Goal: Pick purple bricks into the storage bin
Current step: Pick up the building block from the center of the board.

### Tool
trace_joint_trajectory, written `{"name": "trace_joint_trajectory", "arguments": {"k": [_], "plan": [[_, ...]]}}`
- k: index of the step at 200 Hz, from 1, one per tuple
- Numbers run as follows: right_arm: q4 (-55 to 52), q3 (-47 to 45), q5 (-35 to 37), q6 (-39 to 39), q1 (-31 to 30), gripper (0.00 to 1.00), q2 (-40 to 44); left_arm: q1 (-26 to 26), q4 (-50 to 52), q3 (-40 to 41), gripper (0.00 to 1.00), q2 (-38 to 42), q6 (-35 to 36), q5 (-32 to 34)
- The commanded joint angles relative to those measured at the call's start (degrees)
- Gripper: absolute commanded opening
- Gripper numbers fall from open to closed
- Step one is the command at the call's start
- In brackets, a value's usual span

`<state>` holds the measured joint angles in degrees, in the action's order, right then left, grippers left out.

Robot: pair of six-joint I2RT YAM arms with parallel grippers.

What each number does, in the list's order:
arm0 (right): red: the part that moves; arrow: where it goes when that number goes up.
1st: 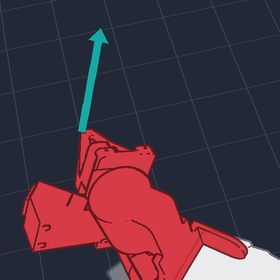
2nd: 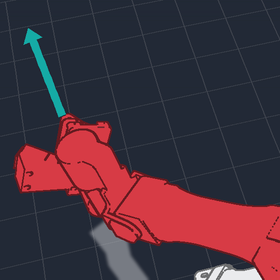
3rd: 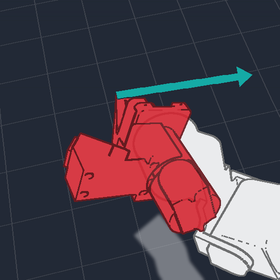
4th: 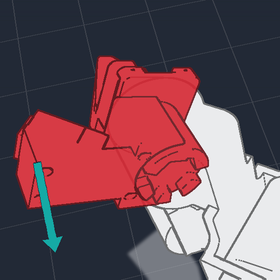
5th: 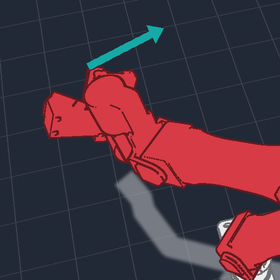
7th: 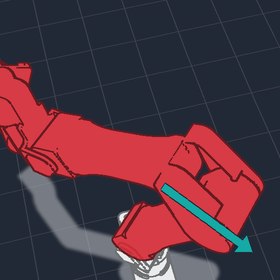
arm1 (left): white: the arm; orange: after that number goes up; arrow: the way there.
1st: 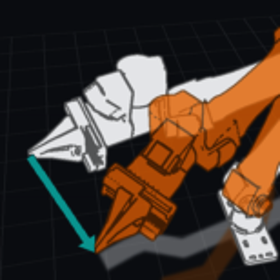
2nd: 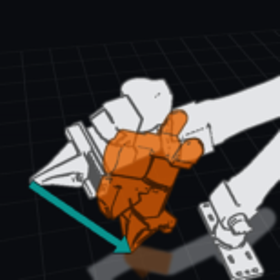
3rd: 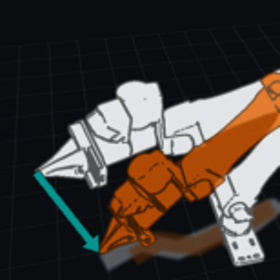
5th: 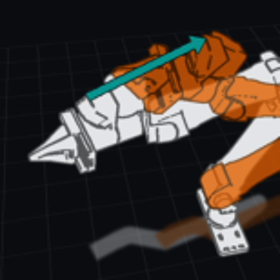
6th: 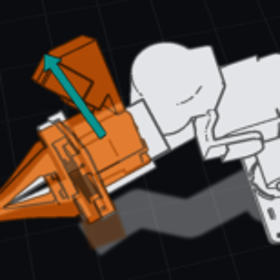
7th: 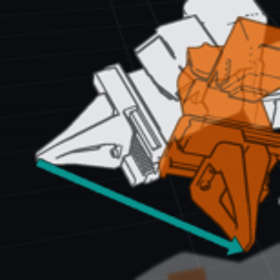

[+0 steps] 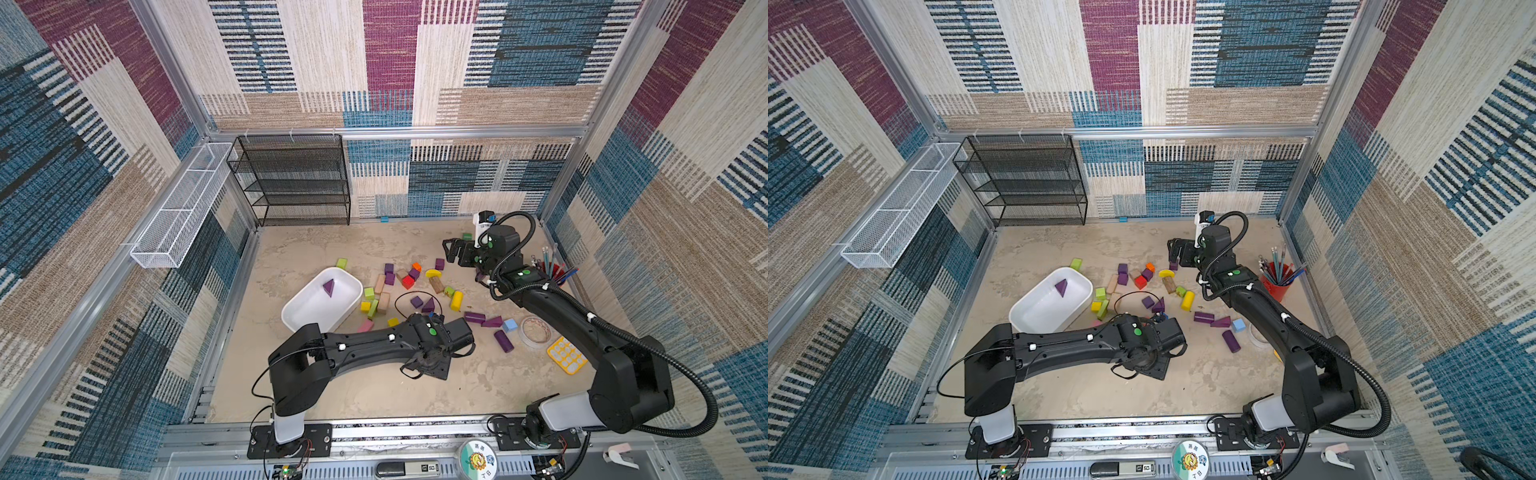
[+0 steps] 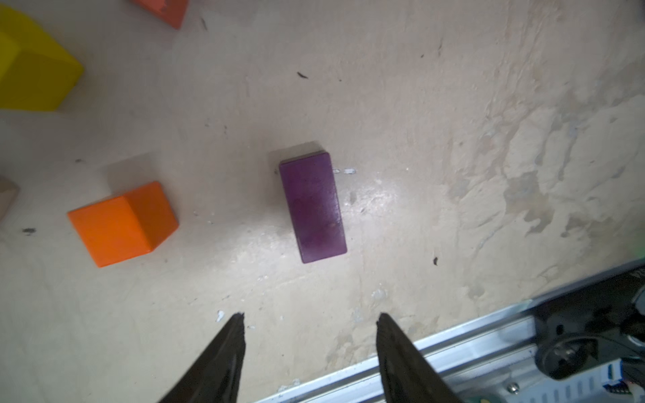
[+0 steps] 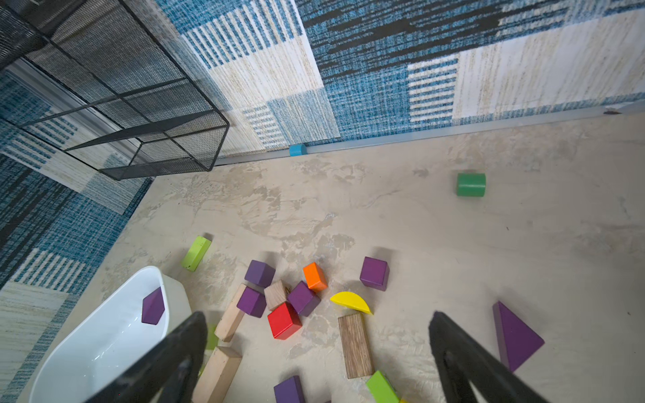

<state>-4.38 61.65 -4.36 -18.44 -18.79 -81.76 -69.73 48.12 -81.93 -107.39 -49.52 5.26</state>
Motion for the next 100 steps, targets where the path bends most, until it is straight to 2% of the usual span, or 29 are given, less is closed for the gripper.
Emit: {"name": "trace_joint_trajectory", "arguments": {"k": [1, 45, 100], "plan": [[3.09, -1.78, -2.33, 2.12, -0.02, 1.0, 1.12, -0.37, -1.96, -1.42, 0.62, -2.11, -1.16, -2.68], [5.1, -7.21, -4.62, 3.97, -0.03, 1.0, 4.82, -0.4, -2.42, -2.09, 0.62, -3.85, -0.86, -1.35], [6.37, -8.98, -5.78, 4.81, -0.06, 1.0, 6.08, -0.4, -2.52, -0.26, 0.62, -4.22, -2.3, 0.42]]}}
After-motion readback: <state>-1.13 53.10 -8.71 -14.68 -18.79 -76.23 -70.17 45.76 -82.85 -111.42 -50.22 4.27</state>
